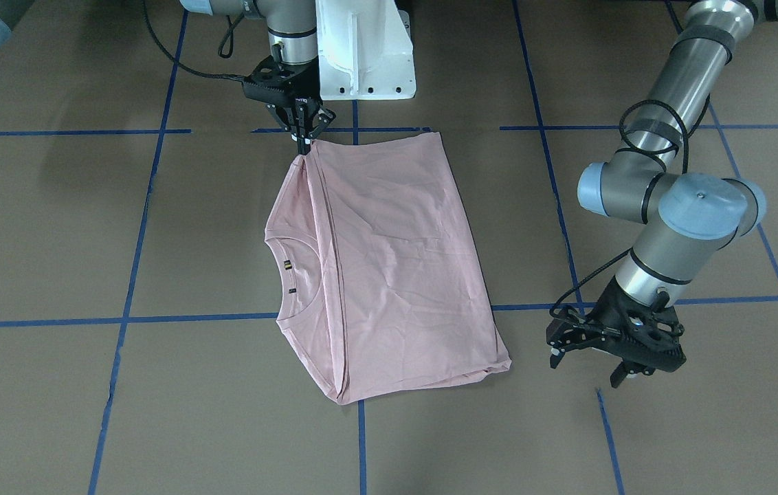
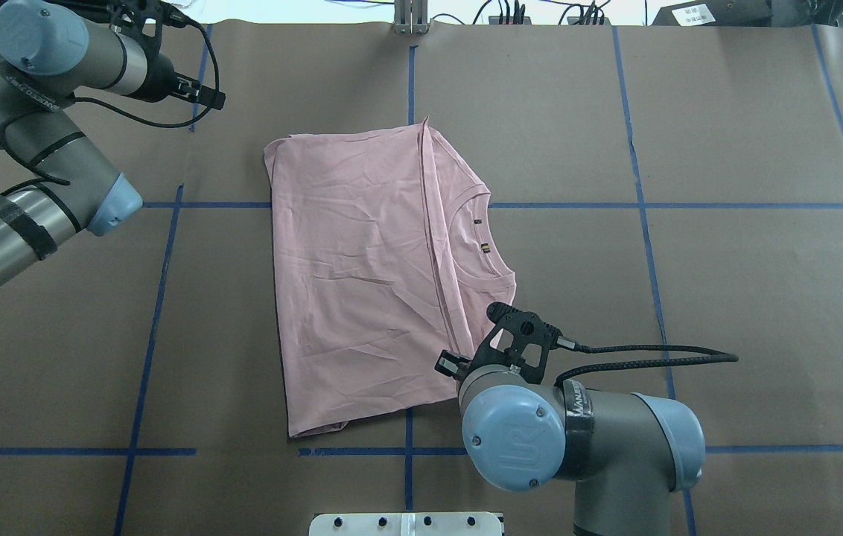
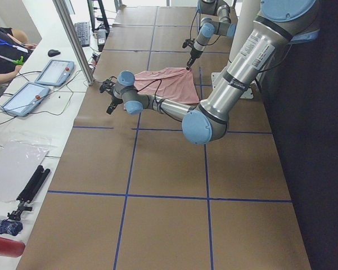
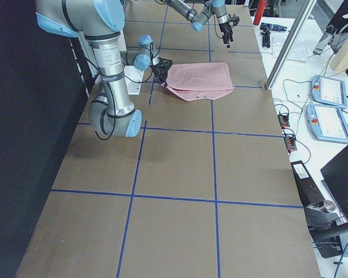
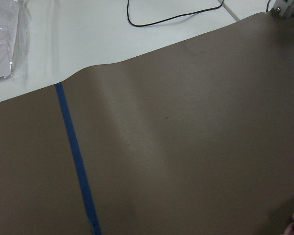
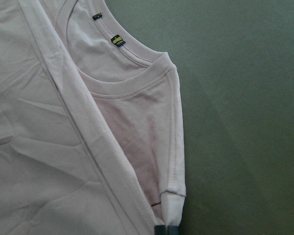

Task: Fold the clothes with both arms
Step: 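Pull the collar corner toward the robot with right gripper while left gripper lowers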

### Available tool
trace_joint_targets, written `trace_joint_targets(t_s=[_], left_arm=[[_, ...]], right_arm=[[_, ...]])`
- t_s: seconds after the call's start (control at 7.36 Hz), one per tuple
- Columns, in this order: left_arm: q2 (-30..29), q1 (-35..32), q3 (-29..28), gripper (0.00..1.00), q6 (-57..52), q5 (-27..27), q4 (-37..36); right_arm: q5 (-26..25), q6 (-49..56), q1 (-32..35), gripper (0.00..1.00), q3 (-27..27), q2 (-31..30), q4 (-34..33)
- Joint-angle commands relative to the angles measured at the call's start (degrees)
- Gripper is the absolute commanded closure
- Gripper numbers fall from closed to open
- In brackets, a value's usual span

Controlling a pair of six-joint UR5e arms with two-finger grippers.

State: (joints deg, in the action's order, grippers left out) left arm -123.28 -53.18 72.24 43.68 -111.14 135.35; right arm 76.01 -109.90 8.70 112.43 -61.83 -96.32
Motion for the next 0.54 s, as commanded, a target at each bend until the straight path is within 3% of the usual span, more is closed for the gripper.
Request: trace_joint_targets(t_s=[0.0, 0.14, 0.41], left_arm=[[9.3, 8.0, 22.7, 0.0, 14.2, 0.1, -9.8], [13.9, 13.5, 33.9, 0.0, 19.5, 2.9, -15.3], [17.7, 23.6, 46.6, 0.0, 29.0, 8.7, -26.0]], right_arm=[[-0.3, -0.3, -0.7, 1.0, 0.1, 0.1, -0.2], [-0.3, -0.3, -0.8, 1.0, 0.1, 0.2, -0.2], [-0.3, -0.3, -0.9, 1.0, 0.0, 0.2, -0.2]])
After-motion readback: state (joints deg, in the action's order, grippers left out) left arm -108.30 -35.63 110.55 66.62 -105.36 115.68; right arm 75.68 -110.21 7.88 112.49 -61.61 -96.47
